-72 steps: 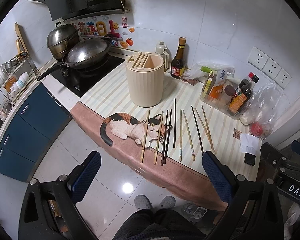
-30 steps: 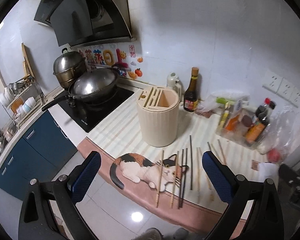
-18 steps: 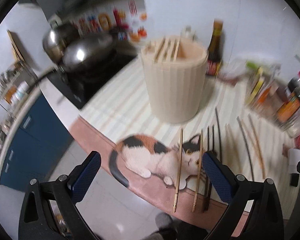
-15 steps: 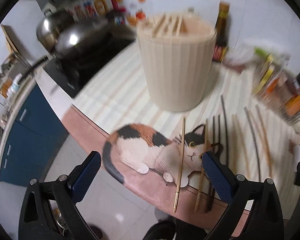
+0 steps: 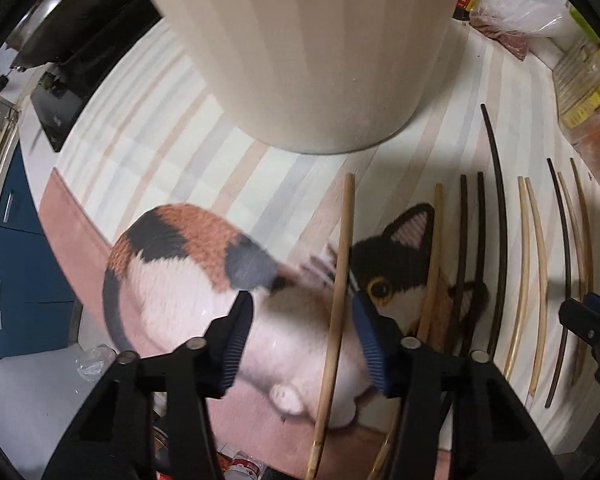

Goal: Organize utensils
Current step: 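Close the left tool on a light wooden chopstick while the right tool grasps another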

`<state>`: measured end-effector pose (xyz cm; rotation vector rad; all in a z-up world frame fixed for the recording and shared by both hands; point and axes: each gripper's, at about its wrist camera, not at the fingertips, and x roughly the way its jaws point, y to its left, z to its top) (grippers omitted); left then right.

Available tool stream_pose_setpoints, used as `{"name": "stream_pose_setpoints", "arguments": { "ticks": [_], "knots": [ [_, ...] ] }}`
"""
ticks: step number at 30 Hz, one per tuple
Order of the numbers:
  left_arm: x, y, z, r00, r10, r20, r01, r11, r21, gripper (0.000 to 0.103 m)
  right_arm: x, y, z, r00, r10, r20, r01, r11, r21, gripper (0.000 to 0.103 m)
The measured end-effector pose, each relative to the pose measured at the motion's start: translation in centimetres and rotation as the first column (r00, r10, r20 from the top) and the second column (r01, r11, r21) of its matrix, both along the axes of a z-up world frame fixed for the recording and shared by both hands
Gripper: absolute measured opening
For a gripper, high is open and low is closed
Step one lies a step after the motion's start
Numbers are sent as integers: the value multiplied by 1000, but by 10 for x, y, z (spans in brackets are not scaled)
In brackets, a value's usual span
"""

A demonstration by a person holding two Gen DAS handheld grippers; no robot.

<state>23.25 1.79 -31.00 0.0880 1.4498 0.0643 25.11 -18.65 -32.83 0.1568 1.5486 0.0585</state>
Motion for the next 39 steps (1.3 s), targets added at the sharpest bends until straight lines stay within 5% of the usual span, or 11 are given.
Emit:
{"name": "stream_pose_setpoints", "arguments": {
  "ticks": [7,12,25,31,39],
  "knots": [
    [7,0,-10,1000,2,-22,-2,1000,-2,25,26,19,-26,996,70,-62,-71,997,-14,37],
    [8,2,-11,1000,9,-28,-11,999,-51,4,33,29,-37,993,81,-81,-86,994,-66,10],
    [-44,41,-19,992,74,-100,-88,986,-144,5,6,17,-63,979,49,-197,-60,997,-50,7],
    [-19,53,-45,996,34,-88,-45,991,-125,7,5,9,-60,972,61,-225,-81,993,-81,7],
    [0,33,-33,997,10,-77,-18,995,-102,7,18,21,-71,970,58,-237,-89,989,-121,8]
  ]
}}
